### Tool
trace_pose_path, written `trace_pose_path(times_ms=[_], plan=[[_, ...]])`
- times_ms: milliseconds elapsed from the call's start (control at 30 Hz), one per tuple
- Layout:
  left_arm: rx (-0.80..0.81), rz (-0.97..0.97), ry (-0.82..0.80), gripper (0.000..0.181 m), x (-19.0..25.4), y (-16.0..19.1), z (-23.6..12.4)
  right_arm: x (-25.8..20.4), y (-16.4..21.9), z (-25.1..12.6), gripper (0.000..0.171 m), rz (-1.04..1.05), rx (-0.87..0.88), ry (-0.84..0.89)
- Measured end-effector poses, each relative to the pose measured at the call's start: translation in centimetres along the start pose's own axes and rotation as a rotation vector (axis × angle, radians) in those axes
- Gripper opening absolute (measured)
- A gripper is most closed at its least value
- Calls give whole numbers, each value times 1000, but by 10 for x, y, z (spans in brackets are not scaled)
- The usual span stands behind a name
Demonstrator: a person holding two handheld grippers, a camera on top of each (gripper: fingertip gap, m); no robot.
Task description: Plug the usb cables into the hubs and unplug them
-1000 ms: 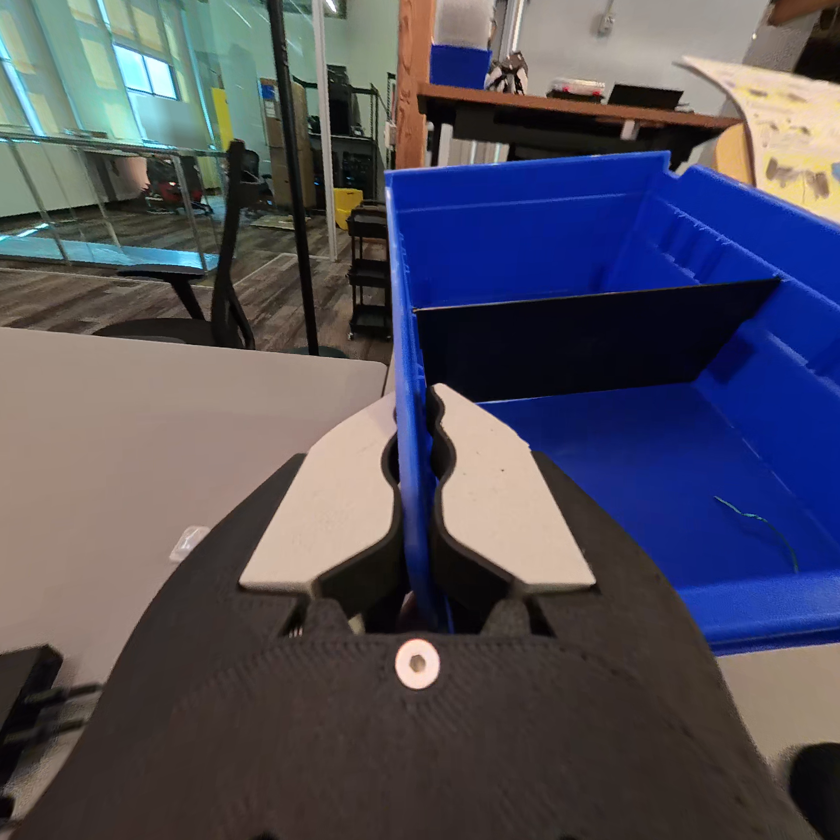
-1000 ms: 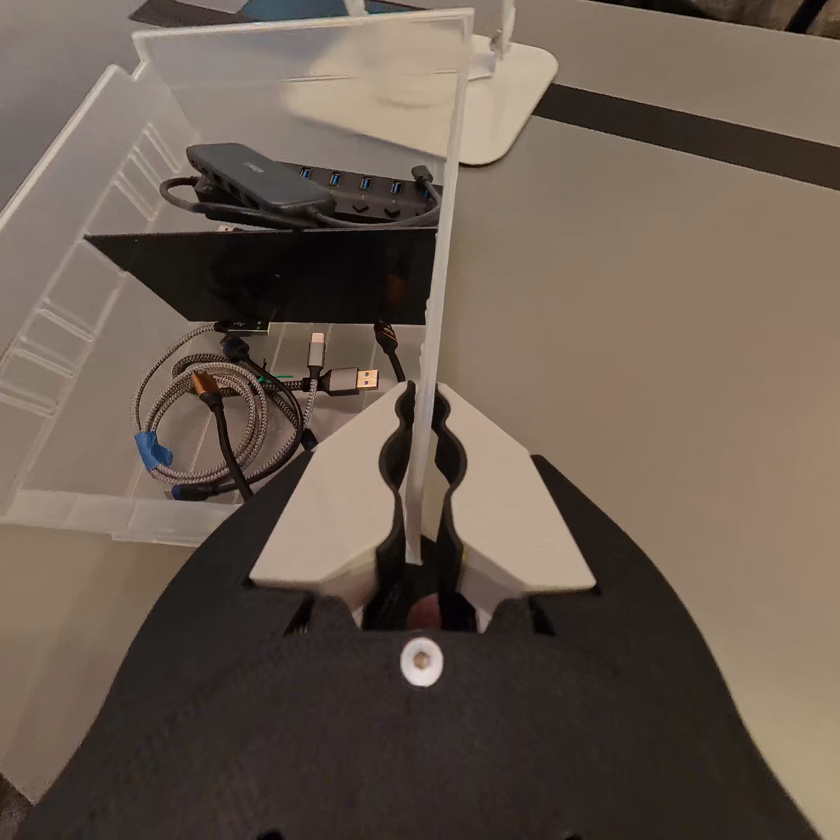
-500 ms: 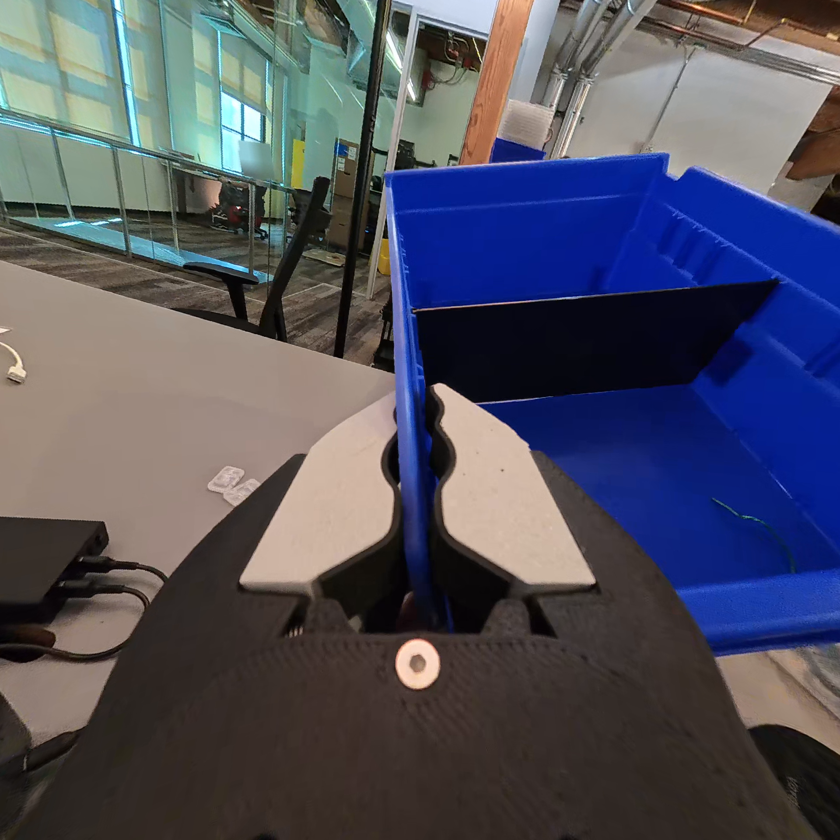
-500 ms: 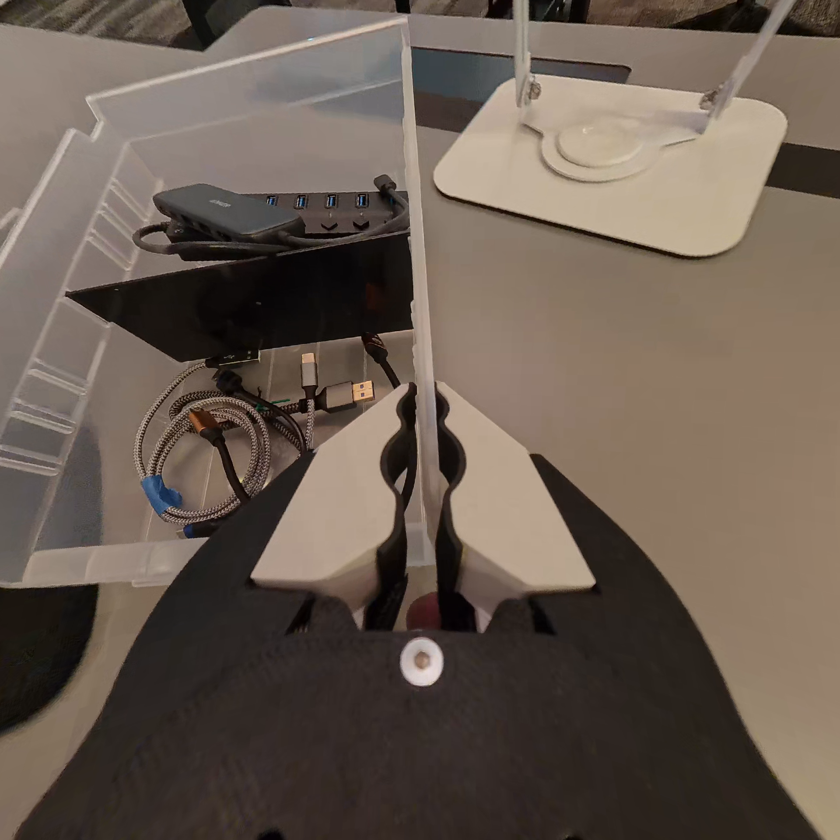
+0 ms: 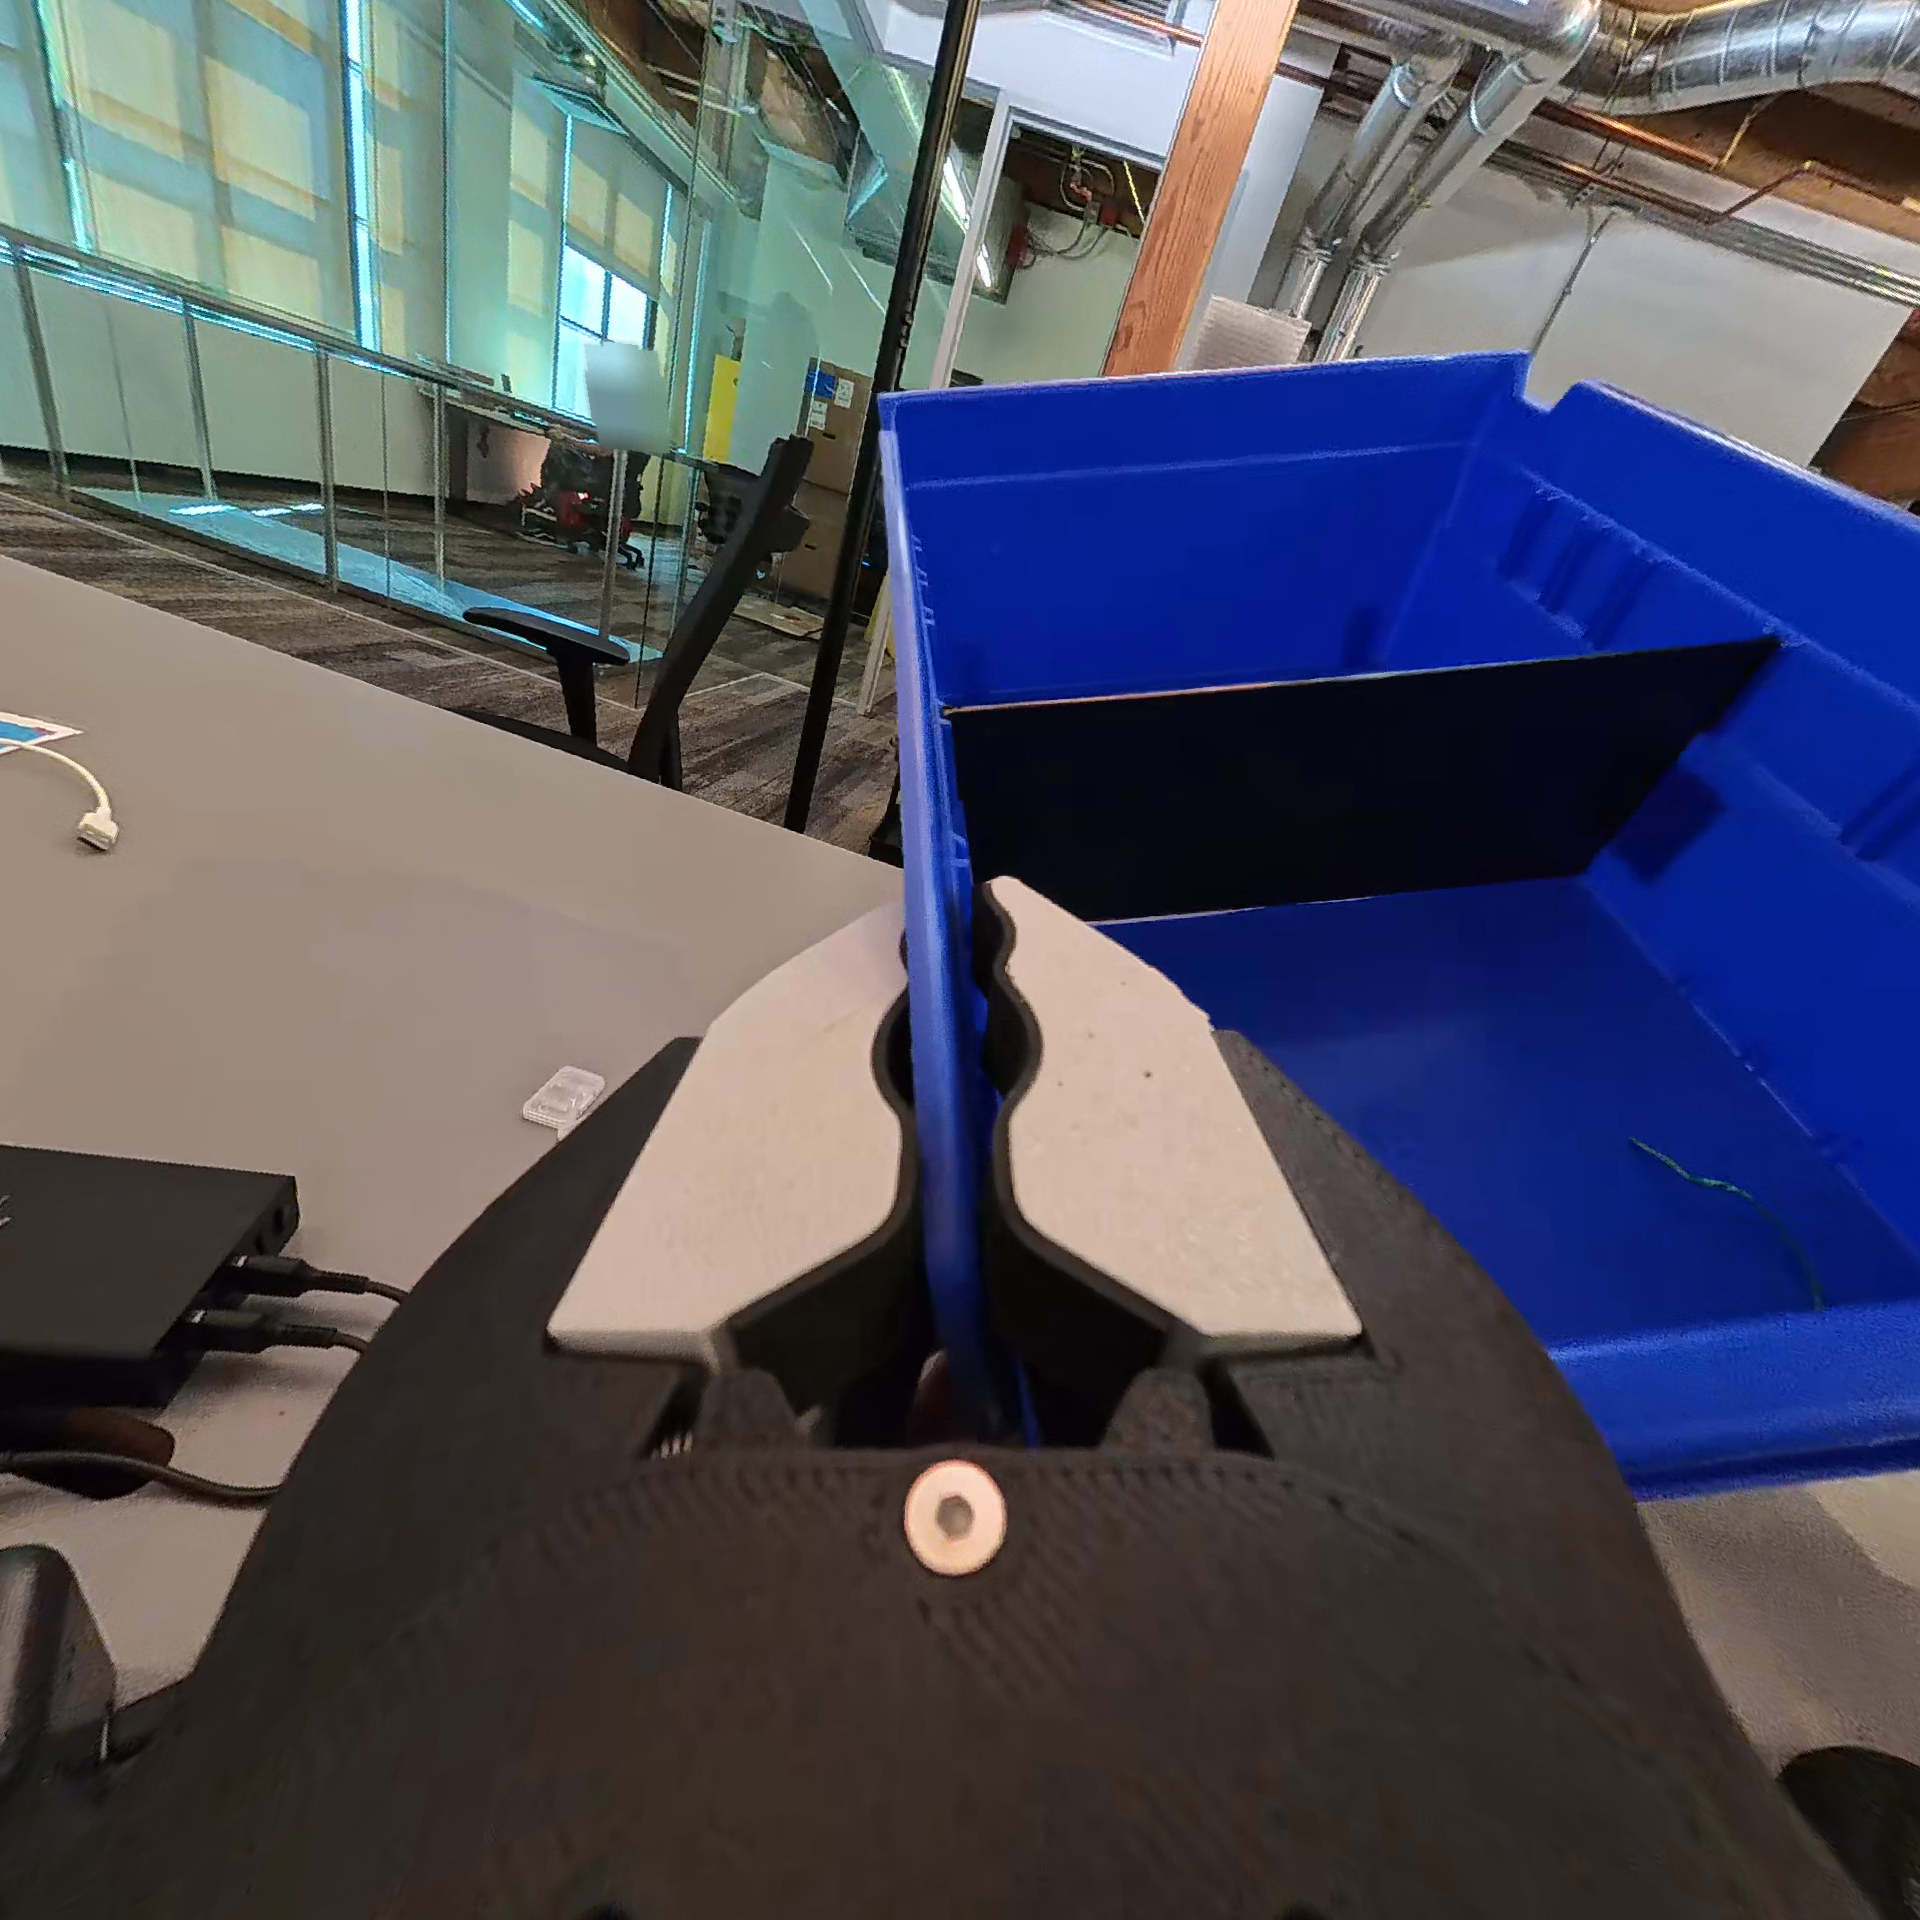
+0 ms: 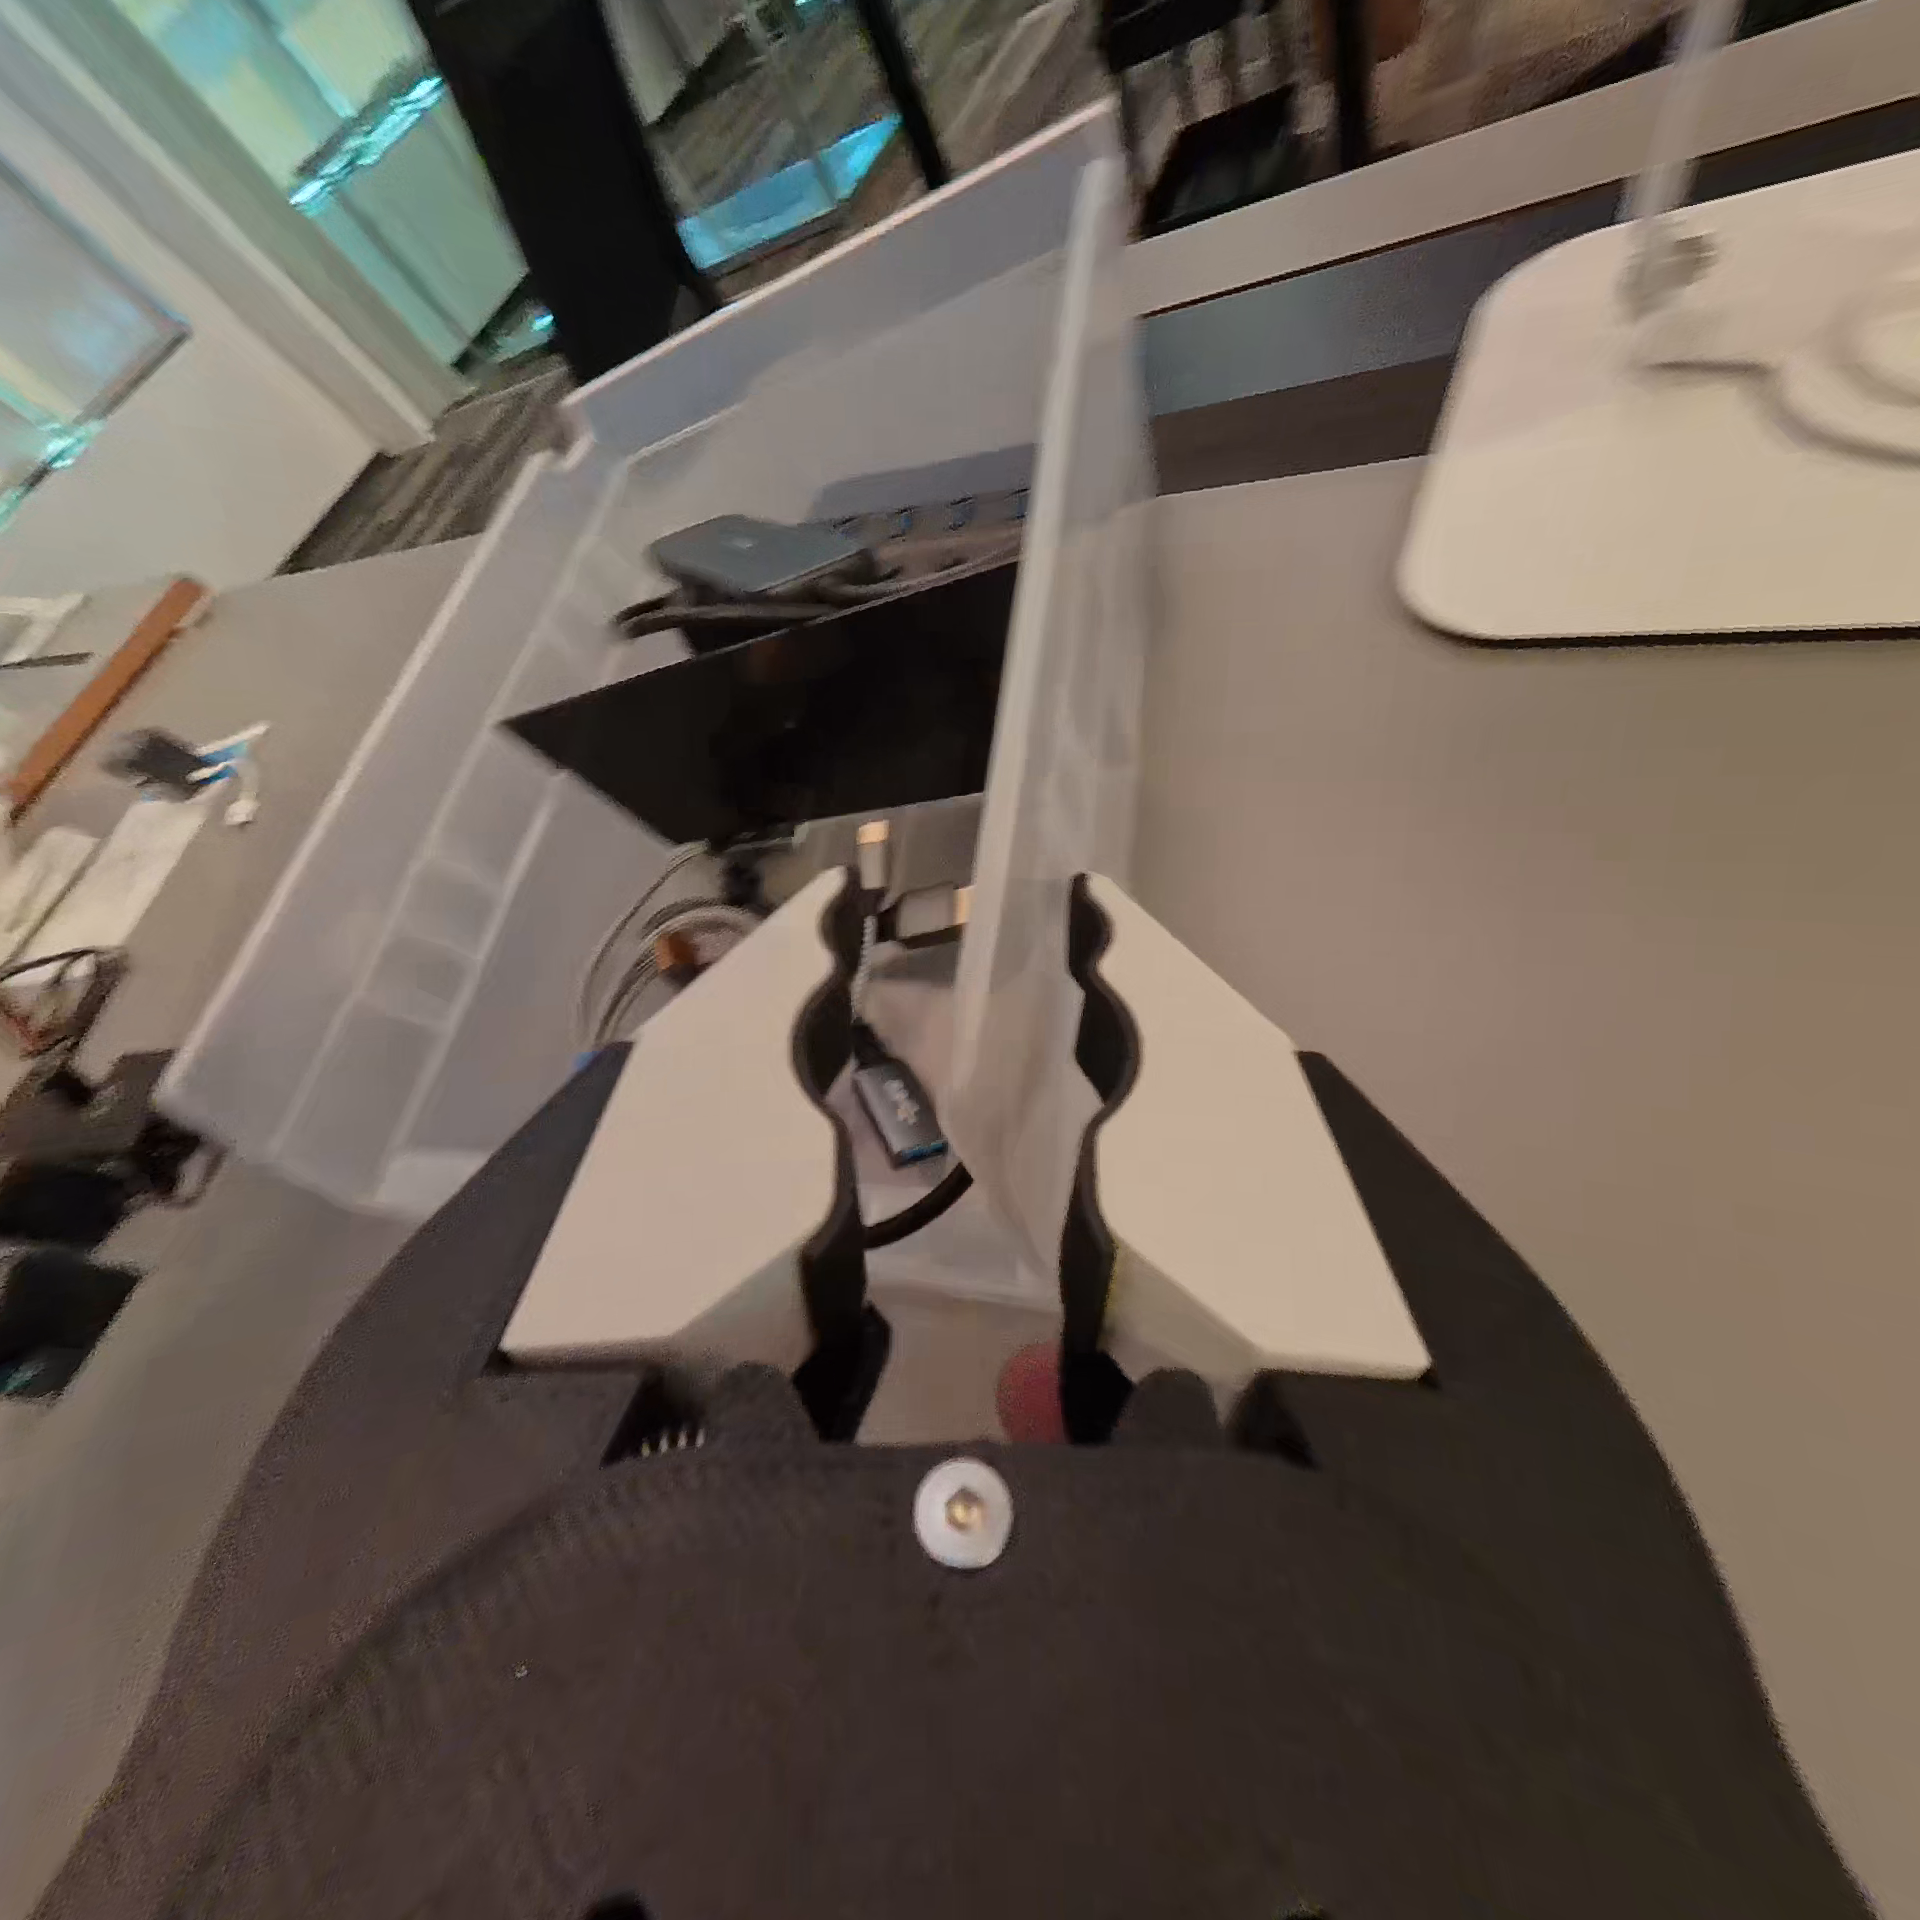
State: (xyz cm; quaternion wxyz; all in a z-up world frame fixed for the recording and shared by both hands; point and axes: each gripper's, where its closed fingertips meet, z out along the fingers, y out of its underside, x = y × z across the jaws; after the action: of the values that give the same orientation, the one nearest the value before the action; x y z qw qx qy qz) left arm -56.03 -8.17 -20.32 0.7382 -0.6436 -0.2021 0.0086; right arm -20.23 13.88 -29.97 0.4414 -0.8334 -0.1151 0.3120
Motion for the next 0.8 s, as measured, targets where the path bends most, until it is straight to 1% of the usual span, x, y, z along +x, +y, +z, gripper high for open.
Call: trace_pose_path(times_ms=[100,133,167,200,233,267,333,367,400,433,467,500,533,567,600,667,700,733,767,800], plan=[[7,8,5,5,-2,-3,0,-38,14,2,66,-76,-70,-89],[12,7,4,5,-3,-4,0,-46,20,-1,72,-113,-97,-107],[16,4,3,5,-4,-5,-1,-54,28,-7,63,-168,-122,-139],[17,1,1,5,-6,-6,-1,-54,33,-13,63,-254,-138,-136],[21,-2,1,6,-7,-7,-1,-51,35,-21,69,-359,-130,-109],[23,-4,1,6,-8,-7,-1,-50,36,-30,68,-466,-122,-105],[28,-5,-2,5,-9,-8,-2,-65,38,-53,52,-742,-70,-178],[30,-5,-2,5,-9,-9,-2,-74,41,-62,50,-906,-47,-201],[30,-6,-3,5,-9,-9,-1,-86,46,-69,41,-1062,-18,-237],[30,-7,-2,5,-8,-8,-1,-99,52,-73,35,-1199,11,-269],[29,-5,-1,5,-6,-8,-1,-107,54,-74,31,-1316,46,-247],[29,-1,1,5,-5,-8,-1,-113,55,-70,28,-1405,74,-218],[29,4,4,5,-3,-8,-1,-119,61,-64,29,-1462,62,-225],[29,8,7,5,-1,-9,-1,-123,69,-54,37,-1503,27,-223],[31,13,8,5,1,-9,-2,-122,76,-42,49,-1547,-24,-199],[41,17,7,5,2,-12,-4,-119,84,-16,41,-1654,-96,-142],[43,16,2,5,1,-13,-5,-115,88,-5,45,-1687,-154,-110],[45,10,3,5,0,-13,-5,-112,89,4,44,-1705,-186,-75],[48,7,4,5,-1,-14,-6,-111,89,12,35,-1716,-209,-61],[51,10,4,5,-1,-14,-6,-107,93,18,33,-1717,-256,-53]])
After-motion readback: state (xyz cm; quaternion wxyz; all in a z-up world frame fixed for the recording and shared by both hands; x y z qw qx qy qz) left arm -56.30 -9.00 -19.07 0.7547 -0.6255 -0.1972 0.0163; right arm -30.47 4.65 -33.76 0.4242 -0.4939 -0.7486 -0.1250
